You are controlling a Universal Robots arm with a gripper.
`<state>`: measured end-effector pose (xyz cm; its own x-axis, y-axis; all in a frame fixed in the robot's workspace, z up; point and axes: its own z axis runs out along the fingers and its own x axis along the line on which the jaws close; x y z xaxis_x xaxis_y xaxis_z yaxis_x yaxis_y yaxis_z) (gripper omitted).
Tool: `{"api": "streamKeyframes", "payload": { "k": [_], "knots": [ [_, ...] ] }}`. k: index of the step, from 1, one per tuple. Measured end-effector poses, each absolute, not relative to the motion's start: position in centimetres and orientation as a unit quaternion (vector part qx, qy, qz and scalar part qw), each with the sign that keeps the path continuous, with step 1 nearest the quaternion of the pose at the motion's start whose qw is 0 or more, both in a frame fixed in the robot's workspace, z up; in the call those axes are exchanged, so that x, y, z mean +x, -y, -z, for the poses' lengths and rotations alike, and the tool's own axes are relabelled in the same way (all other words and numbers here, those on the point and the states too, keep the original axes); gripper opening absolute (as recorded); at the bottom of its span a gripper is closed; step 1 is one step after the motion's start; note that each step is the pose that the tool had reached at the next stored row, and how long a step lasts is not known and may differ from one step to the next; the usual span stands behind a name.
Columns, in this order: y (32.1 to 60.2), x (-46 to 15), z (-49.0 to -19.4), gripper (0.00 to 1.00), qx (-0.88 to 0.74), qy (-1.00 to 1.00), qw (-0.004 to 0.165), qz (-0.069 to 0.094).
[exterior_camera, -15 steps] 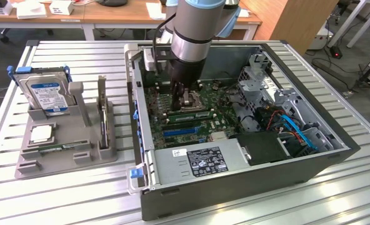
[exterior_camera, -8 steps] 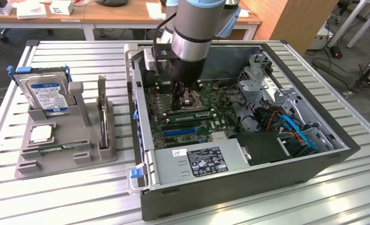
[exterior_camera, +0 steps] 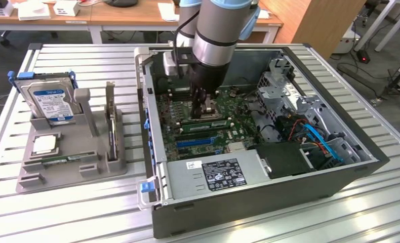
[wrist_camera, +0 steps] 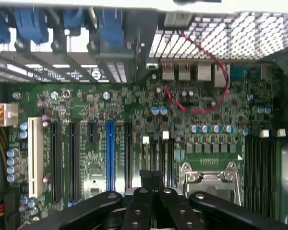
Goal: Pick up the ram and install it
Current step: 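Press down the ram until it locks into place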
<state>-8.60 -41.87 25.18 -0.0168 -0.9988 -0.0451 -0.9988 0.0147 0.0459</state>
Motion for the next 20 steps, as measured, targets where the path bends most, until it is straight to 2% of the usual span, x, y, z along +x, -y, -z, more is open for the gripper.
{"api": "streamKeyframes", "payload": {
  "k": [20],
  "knots": [
    [41.9,-5.5,-25.2,0.09,0.701,0.712,0.000,0.032]
  ]
}}
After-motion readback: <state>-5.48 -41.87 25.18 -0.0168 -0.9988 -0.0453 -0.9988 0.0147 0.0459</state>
